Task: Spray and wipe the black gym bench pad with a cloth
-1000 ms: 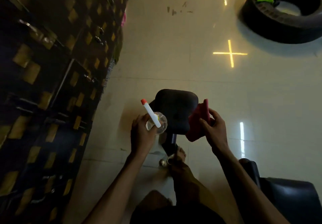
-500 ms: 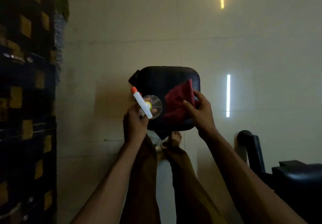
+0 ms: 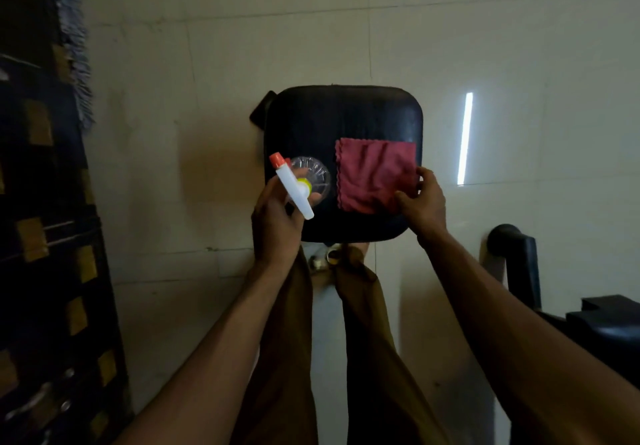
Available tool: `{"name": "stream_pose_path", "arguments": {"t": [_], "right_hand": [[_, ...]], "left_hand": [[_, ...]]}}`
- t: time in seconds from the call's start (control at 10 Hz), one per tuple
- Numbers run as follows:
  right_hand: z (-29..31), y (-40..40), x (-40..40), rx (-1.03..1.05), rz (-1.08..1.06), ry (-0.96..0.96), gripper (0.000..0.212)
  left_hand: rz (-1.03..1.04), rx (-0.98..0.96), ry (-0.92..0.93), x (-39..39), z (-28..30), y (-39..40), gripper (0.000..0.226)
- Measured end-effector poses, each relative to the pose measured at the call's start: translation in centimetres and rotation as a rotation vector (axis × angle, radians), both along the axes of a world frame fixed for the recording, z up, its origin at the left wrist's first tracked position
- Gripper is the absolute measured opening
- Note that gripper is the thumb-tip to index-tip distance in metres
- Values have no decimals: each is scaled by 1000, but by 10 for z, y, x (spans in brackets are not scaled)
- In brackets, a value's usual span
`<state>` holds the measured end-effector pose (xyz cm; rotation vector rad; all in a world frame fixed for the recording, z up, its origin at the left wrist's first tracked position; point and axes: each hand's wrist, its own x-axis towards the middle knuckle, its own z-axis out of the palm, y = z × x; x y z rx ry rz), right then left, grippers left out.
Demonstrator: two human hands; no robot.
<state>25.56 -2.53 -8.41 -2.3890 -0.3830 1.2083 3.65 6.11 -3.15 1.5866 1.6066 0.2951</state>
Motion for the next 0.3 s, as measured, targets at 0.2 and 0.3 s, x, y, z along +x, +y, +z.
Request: {"name": "stream_pose_path", "arguments": {"t": [0.2,0.3], "right_hand": [[25,-8,-6,-16,58,-2,65],[52,-21,-9,-17,108,-12,61]], "left_hand": [[-85,-56,-27,-6,5,2,78],[-133,-134,22,-16,23,-5,79]]}}
